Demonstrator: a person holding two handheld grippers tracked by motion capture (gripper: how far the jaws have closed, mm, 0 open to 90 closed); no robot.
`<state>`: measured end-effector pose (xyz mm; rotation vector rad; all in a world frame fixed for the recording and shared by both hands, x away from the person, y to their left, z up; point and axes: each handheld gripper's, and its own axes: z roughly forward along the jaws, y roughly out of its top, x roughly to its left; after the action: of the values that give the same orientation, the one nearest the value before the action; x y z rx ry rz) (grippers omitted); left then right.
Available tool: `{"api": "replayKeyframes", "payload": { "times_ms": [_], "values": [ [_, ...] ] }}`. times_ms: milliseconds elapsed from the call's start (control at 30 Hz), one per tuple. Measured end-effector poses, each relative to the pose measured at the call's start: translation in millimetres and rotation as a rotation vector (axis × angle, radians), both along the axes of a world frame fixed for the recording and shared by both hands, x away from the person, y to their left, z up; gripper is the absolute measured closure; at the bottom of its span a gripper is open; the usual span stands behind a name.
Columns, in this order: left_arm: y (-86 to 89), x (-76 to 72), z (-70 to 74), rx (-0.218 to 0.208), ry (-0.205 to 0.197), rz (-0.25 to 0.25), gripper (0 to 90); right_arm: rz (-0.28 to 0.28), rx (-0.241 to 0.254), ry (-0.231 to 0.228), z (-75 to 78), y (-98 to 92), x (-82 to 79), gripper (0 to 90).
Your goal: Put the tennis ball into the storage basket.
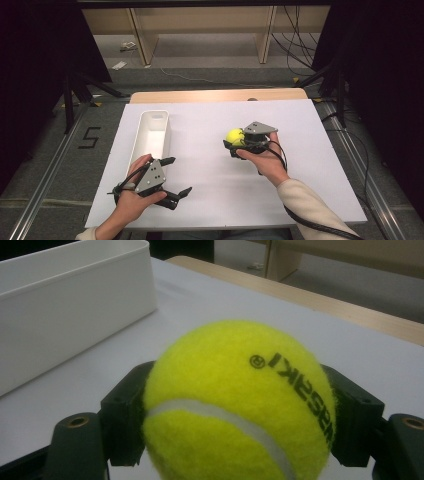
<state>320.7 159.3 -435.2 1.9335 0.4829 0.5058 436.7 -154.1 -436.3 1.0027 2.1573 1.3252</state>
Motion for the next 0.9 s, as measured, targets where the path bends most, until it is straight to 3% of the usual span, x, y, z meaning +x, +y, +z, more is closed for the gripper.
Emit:
{"api": "replayKeyframes", "payload": {
  "times_ms": [900],
  "values": [
    [0.1,-0.2,0.3,-0.004,0.000,0.000,0.0,0.017,0.011,-0.006,2.8,12.0,0.2,26.4]
  ]
}}
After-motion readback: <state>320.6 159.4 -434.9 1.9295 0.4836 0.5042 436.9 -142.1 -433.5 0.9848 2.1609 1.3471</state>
